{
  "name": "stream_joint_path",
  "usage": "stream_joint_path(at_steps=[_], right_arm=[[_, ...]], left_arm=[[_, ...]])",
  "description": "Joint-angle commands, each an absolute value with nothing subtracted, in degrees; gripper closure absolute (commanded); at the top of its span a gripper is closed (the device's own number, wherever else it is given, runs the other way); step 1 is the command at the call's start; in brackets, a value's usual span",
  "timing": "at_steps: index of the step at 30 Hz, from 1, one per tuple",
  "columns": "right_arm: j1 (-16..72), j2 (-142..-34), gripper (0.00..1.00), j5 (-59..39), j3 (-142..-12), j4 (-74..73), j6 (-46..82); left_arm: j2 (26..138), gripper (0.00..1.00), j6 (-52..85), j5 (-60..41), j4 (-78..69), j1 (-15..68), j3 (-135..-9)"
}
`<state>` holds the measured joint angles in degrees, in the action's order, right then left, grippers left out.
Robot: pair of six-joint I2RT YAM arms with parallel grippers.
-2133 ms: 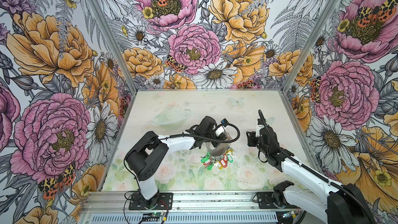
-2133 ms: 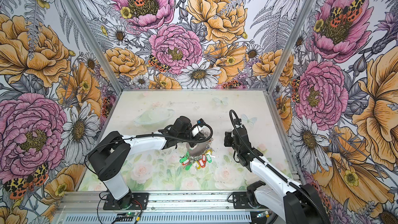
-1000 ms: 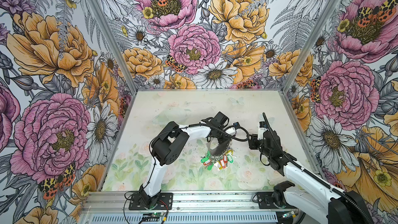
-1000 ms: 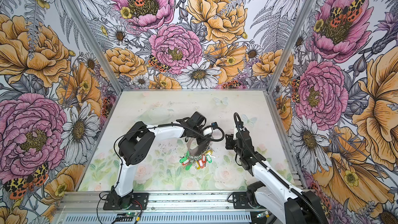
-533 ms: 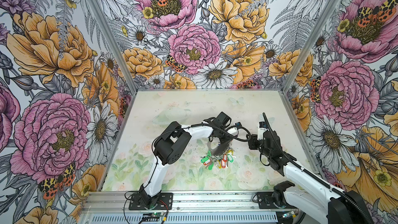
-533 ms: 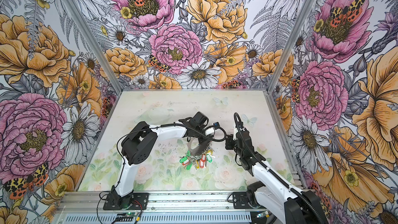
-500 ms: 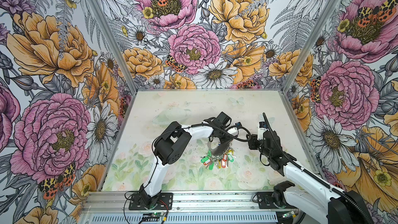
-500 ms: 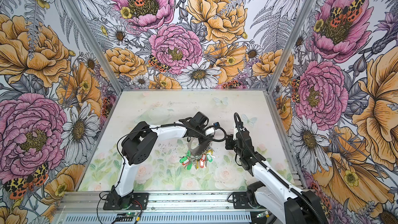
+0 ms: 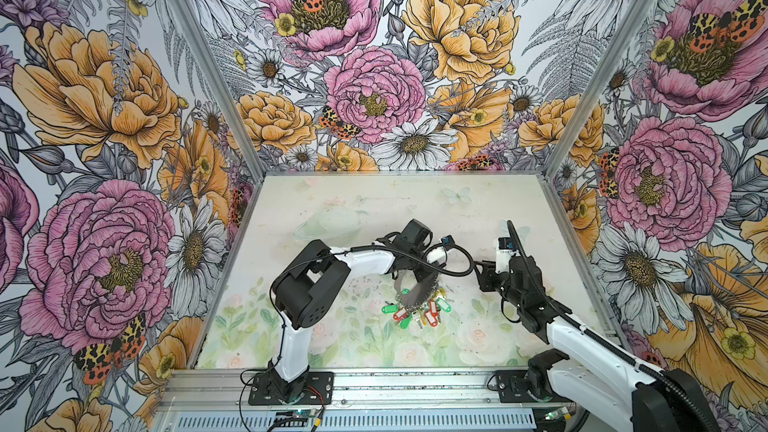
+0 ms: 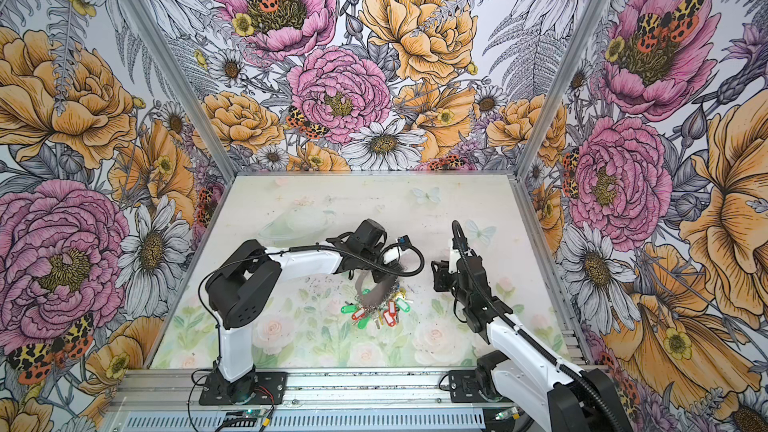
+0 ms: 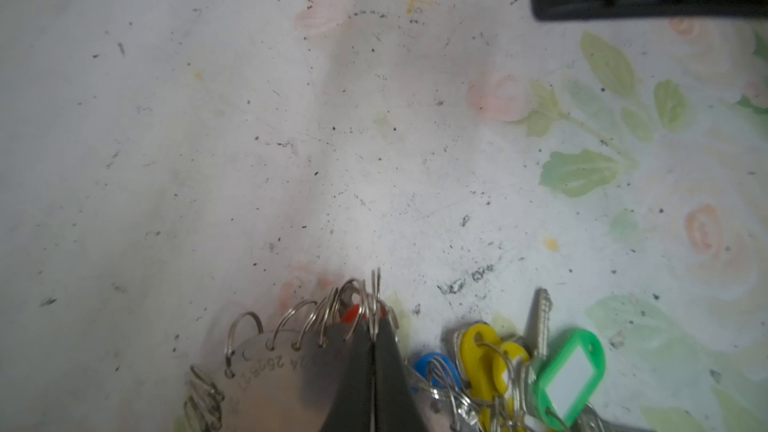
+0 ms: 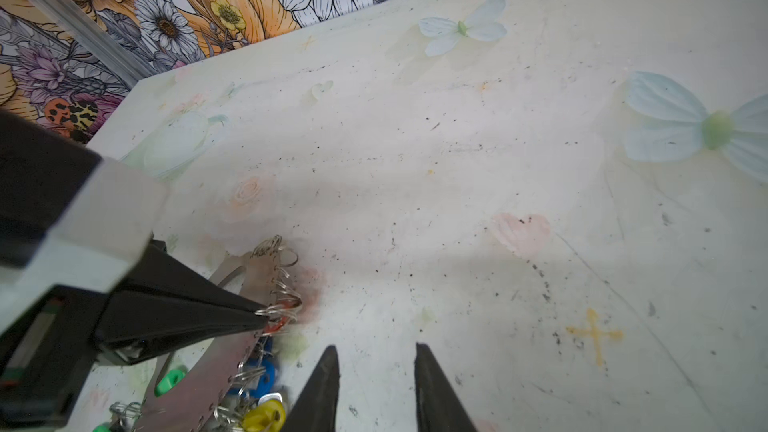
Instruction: Put the keys on the keyring
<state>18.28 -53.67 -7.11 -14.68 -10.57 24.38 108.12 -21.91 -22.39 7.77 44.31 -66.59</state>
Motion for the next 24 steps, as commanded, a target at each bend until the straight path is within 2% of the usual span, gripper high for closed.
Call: stream_joint_path(at_steps=[1,4,10,24], right_arm=[[18.6,-52.8,0.69,-13.8,-10.8,-24.7,22.7],[20.3,-53.9,0.7,-17.7,-8.7,-32.6,21.4],[28.0,-55.7,0.71,-22.0,-9.1,-38.2,14.0],[34.5,-49.2,0.76,-27.7,-11.5,-32.0,4.9]], left_arm=[[100.1,1.0,-18.8,-28.1,-3.3,42.8,-61.9],[95.3,1.0,-18.5,-30.8,-5.4,42.1,-57.8],[87.0,1.0,-20.1,-34.2,-6.3,42.7,-50.7],[71.7,1.0,-19.1,-40.8,-14.5,42.7,-35.1]])
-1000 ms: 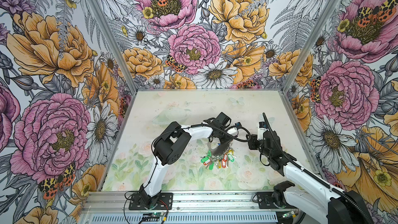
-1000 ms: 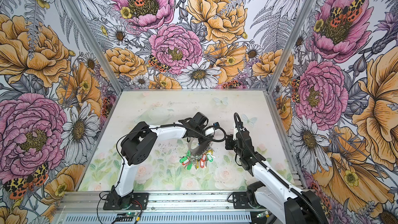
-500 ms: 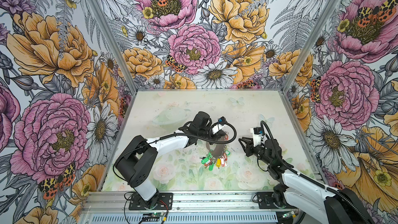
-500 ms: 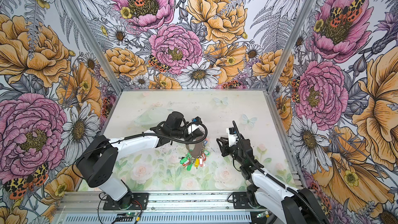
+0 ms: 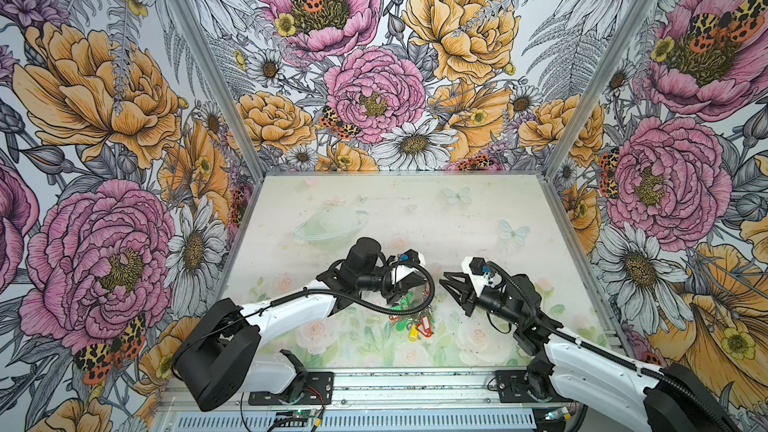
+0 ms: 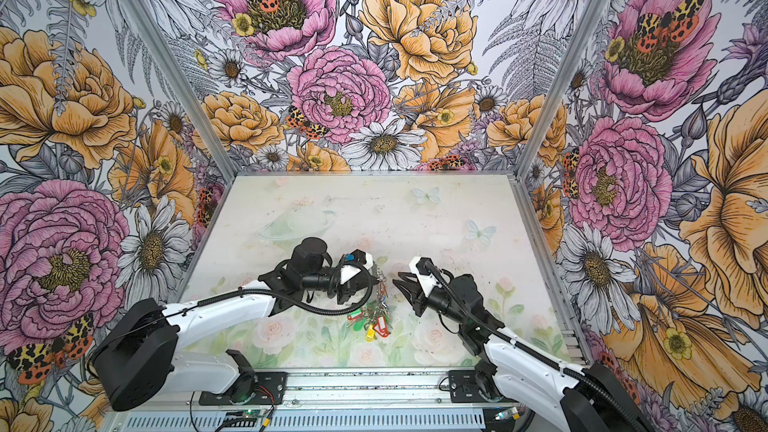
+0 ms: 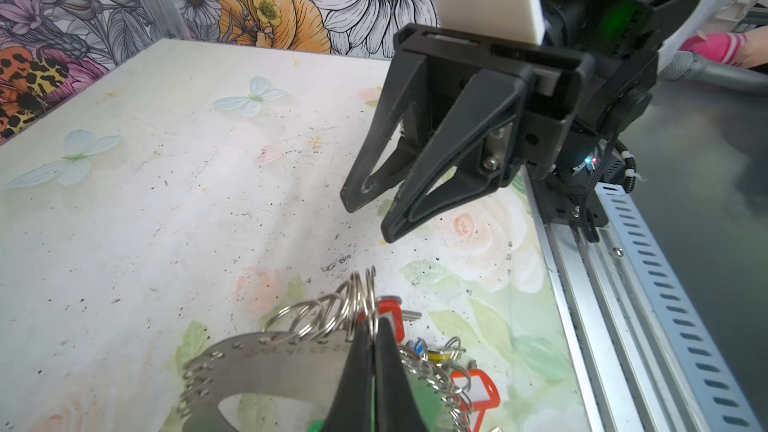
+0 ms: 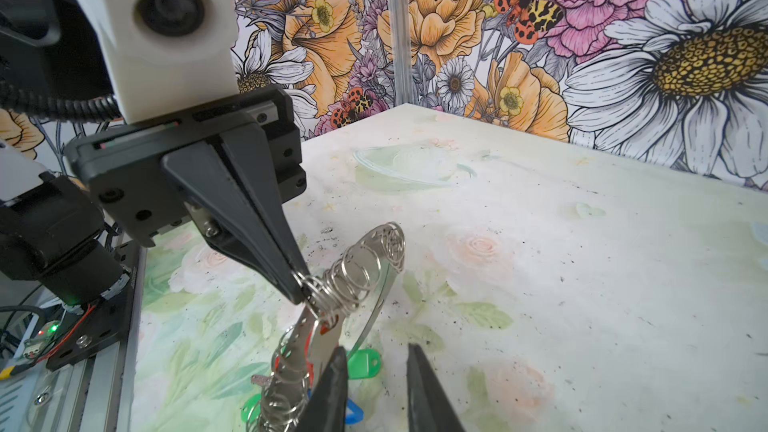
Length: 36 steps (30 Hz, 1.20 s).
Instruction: Put the keys on the keyring
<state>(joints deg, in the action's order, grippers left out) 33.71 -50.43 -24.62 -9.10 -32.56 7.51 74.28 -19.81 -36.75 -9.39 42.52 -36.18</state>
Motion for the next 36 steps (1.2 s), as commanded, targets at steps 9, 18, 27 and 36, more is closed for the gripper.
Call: stream_joint_path(at_steps=[9,18,27,36], right_arm=[[37.7,-48.3,0.8,-32.3,-12.3,-31.8,2.0],[40.2,-49.8,0.85,-30.8,-14.0,-27.6,-1.1],[41.3,-51.2,0.87,-31.9,-15.0,-26.6,-1.9],[42.2,-52.6,0.87,-32.4,-15.2,-26.9,-2.2]], left_arm=[[68.4,1.0,-19.4,-41.8,-16.0,42.4,-31.6],[68.3,1.0,-19.6,-43.4,-16.4,42.2,-31.1],[68.2,1.0,-20.1,-44.1,-16.8,42.4,-30.8],[69.6,1.0,-20.0,-44.0,-16.8,42.7,-31.3]])
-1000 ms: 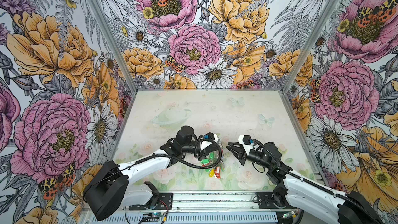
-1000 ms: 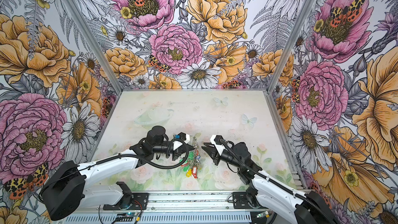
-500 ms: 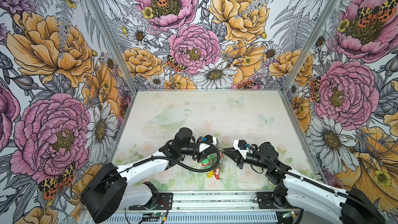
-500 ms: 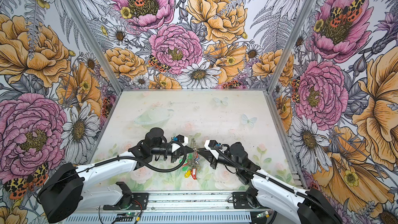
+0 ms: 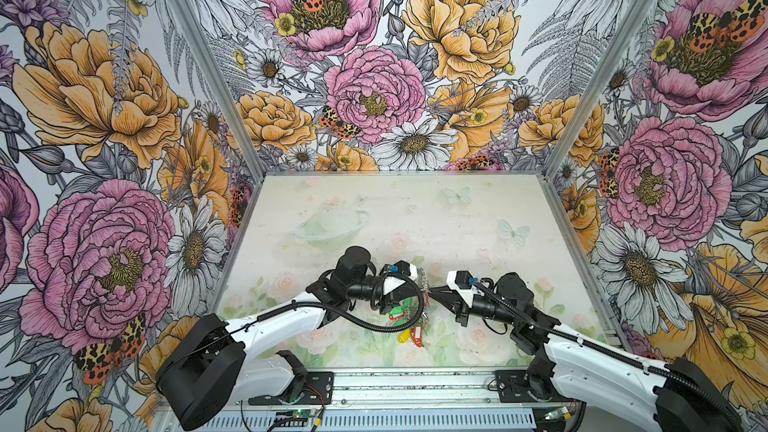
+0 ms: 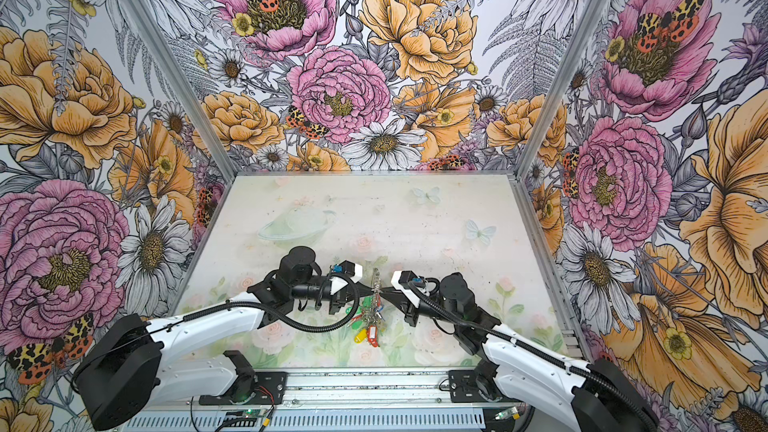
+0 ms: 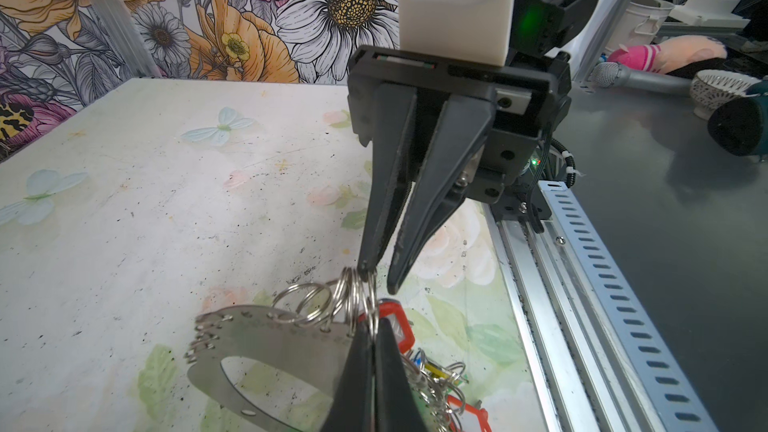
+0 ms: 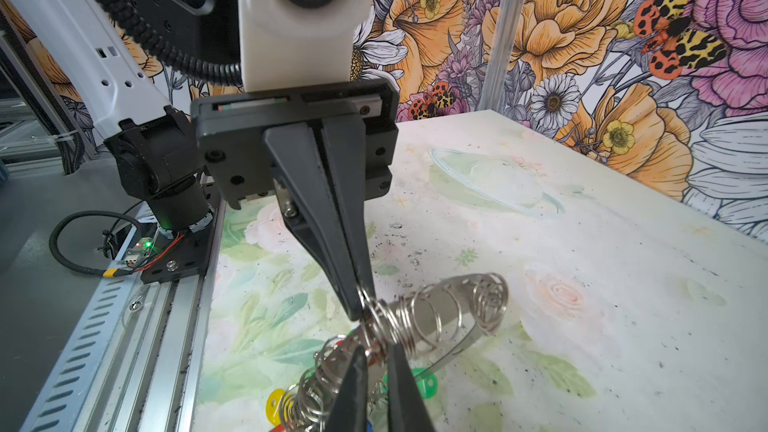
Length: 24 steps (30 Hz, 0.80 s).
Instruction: Put the keys on the keyring
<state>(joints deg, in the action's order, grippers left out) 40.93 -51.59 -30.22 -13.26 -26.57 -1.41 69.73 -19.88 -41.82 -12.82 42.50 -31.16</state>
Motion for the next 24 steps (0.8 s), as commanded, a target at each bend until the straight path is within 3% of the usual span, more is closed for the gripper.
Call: stream_joint_path(at_steps=[1,10,18,24], right_arm=[[42.3,-53.0,0.87,-32.5,-15.3,-27.1,-2.2],[43.1,-55.3,0.87,-32.8,-16.1,-28.1,-2.4],[43.3,-54.4,0.99,-31.1,-16.0,-25.8,-3.3],[43.4,-52.6,1.0,-27.3,-16.2,-23.2,-5.0]], left_arm=[[69.7,1.0,-20.0,-44.2,-16.8,42.8,-31.4],[70.2,1.0,-20.1,-45.2,-16.8,43.2,-31.5],[70.3,1.0,-20.4,-43.6,-16.8,43.1,-31.2],[69.8,1.0,-20.5,-43.7,-16.3,42.8,-30.8]])
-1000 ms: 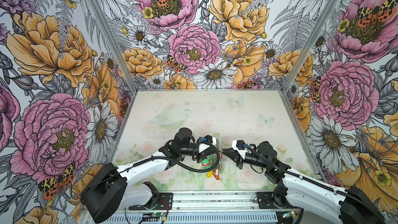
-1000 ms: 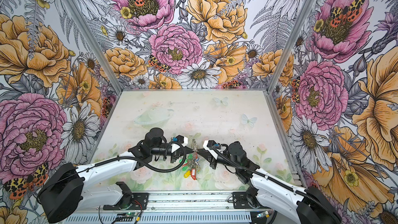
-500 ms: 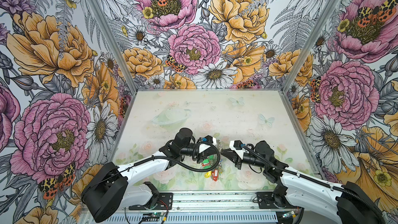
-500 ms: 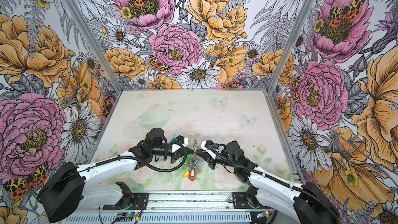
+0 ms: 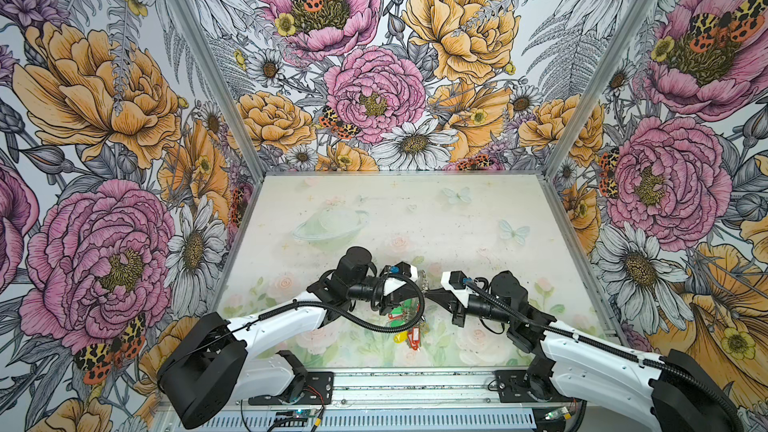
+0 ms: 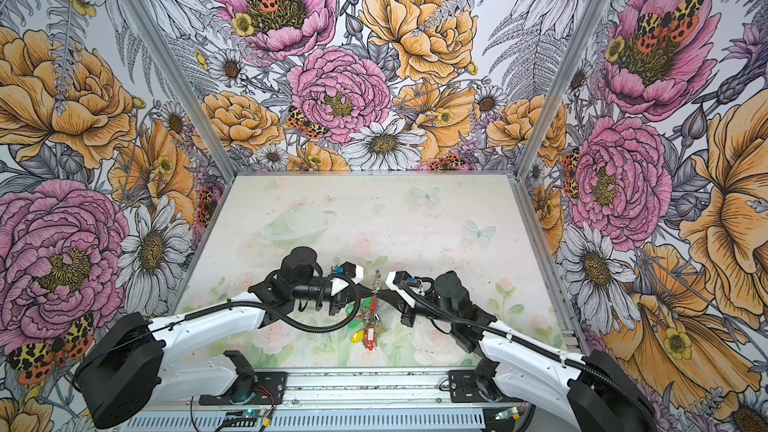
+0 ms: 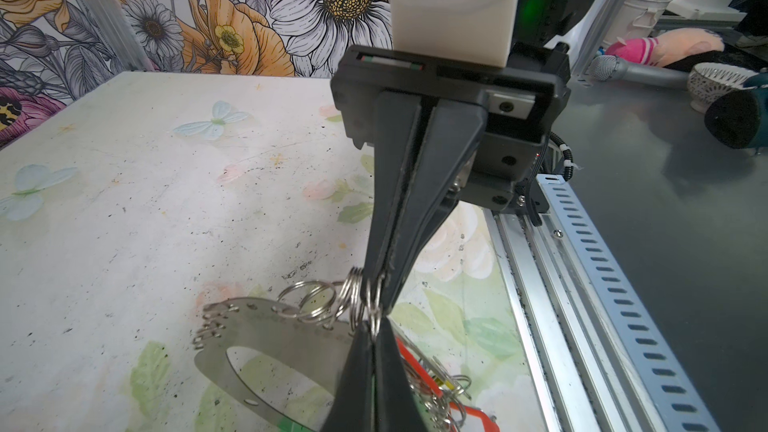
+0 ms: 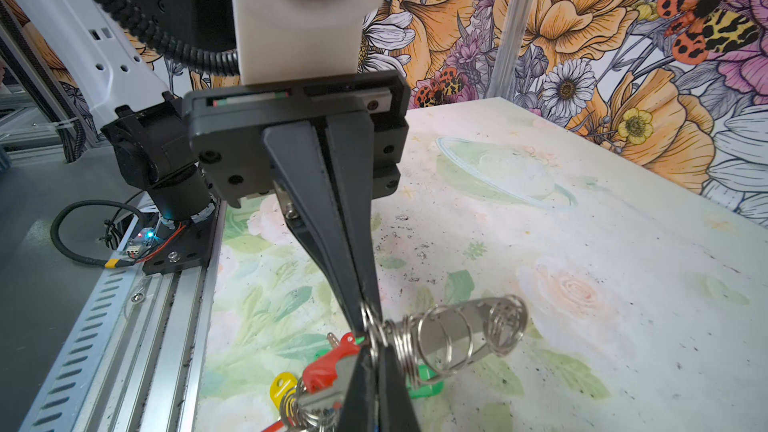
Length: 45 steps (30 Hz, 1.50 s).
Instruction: Put the keys on the keyring
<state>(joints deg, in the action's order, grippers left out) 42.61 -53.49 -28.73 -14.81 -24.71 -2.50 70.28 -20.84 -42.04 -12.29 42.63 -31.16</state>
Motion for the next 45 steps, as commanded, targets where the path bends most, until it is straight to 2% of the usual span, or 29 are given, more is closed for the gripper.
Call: stream_joint_path(at_steps=[1,7,16,21,29,40,45], right_arm=[[43.5,-52.7,1.0,-27.3,-16.3,-23.2,-5.1],[43.6,-53.1,1.0,-27.5,-16.7,-23.0,-5.5],[43.7,-52.9,1.0,-27.0,-17.0,-22.2,-5.8],[43.7,-52.6,1.0,-26.5,-17.0,-22.1,-6.0],[43.8,-52.2,1.0,-24.5,-16.8,-21.9,-5.8],[43.7,-52.1,1.0,-22.4,-18.6,-19.0,-6.0],[43.8,-51.5,0.9,-22.4,-18.9,-17.8,-5.5]], left_arm=[[69.8,0.99,-20.8,-44.1,-15.7,42.8,-30.8],[70.1,0.87,-23.4,-44.8,-10.8,42.8,-31.5],[69.6,0.85,-25.0,-43.5,-8.4,42.2,-31.5],[69.1,0.86,-25.3,-42.4,-8.3,42.1,-31.4],[69.4,1.0,-25.5,-42.1,-7.8,42.0,-31.6],[69.3,1.0,-24.0,-41.3,-9.3,42.1,-32.0],[68.7,1.0,-23.4,-40.9,-10.4,42.0,-31.5]])
